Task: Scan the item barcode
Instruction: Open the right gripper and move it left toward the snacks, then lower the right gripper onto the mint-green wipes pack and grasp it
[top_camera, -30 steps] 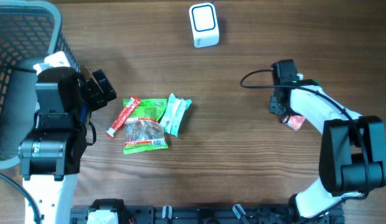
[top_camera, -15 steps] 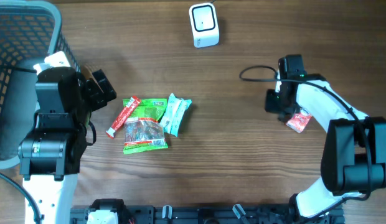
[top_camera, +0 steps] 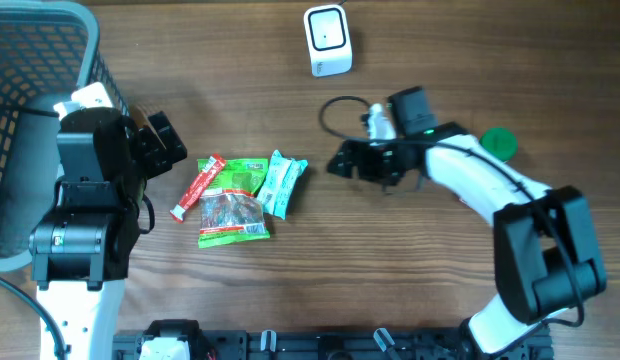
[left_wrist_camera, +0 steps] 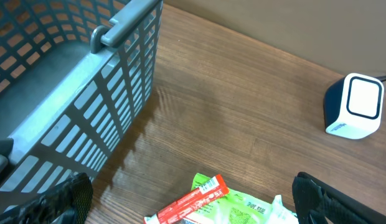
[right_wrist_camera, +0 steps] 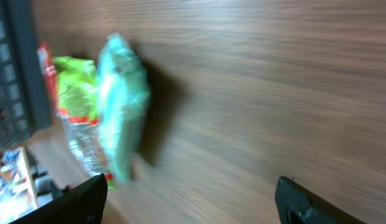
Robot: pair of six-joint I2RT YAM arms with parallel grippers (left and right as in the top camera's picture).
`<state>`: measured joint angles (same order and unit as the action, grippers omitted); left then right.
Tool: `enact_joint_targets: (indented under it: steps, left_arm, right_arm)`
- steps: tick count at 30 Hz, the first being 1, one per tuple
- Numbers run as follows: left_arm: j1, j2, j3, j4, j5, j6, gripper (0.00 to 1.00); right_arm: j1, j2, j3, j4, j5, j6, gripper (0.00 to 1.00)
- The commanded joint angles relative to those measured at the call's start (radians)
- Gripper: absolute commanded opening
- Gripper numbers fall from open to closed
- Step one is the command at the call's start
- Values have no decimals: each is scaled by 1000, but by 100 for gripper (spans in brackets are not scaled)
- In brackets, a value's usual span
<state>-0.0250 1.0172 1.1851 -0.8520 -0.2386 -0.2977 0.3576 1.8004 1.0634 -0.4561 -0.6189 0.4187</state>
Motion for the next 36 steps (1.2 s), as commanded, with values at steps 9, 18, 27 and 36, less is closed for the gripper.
enact_joint_targets:
  steps: [9, 18, 27, 36]
  left_arm:
    - [6, 0, 14, 3, -10, 5, 100]
    - [6, 0, 14, 3, -10, 5, 100]
    - [6, 0, 14, 3, -10, 5, 100]
    - [6, 0, 14, 3, -10, 5, 100]
  right_arm:
    - [343, -23, 8, 48, 334, 300, 73]
    - [460, -22, 8, 143, 523, 404, 56]
    - [465, -22, 8, 161, 531, 430, 47]
    - [481, 42, 8, 191, 528, 483, 38]
